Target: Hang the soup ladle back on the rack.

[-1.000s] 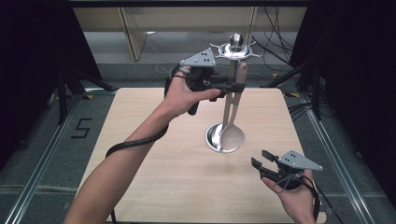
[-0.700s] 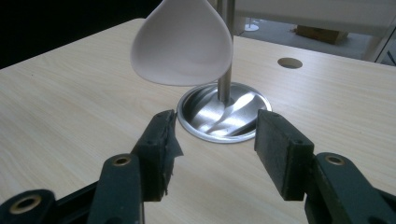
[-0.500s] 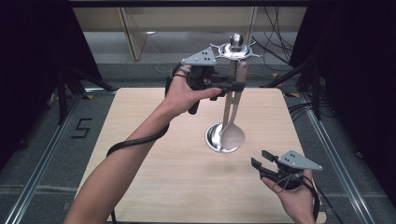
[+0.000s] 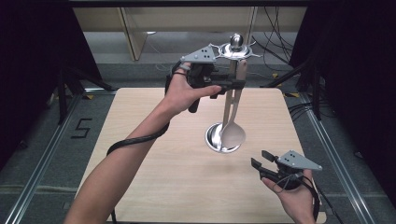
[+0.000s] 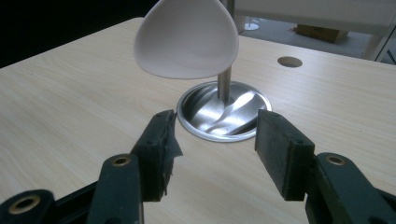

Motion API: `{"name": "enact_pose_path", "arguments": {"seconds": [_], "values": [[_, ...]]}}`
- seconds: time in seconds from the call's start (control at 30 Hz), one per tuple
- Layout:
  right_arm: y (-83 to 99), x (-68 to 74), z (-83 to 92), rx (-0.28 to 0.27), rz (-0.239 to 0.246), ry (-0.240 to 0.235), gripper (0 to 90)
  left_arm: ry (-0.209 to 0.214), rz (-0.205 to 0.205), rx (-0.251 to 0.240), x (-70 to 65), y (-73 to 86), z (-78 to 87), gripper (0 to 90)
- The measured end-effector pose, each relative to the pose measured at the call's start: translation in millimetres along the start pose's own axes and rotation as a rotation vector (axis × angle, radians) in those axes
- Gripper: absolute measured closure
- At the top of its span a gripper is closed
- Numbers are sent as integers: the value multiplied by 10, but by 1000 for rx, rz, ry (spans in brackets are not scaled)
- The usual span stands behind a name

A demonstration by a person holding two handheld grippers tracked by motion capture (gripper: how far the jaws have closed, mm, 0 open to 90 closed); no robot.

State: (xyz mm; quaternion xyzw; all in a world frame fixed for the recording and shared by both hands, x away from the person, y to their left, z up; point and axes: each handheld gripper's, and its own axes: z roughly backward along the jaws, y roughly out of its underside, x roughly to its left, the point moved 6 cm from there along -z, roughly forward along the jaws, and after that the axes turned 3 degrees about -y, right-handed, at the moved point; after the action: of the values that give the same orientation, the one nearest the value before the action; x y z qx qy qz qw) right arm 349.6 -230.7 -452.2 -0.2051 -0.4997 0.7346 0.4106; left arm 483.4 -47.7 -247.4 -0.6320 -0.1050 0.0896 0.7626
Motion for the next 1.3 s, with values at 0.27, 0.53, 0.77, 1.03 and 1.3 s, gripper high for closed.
{"name": "enact_pose_path", "arguments": {"seconds": [0.27,0.53,0.77,1.03,1.3], "values": [[-7,-34,-12,-11,49,13,482,3,13,0,14,11,-2,732],[11,11,-2,8,-12,5,482,3,18,4,23,24,1,732],[15,12,-8,9,-10,5,481,6,31,-3,32,47,12,732],[20,4,-16,7,0,7,480,8,53,-17,32,61,21,732],[22,1,-10,9,0,7,480,11,62,-34,36,80,27,732]]}}
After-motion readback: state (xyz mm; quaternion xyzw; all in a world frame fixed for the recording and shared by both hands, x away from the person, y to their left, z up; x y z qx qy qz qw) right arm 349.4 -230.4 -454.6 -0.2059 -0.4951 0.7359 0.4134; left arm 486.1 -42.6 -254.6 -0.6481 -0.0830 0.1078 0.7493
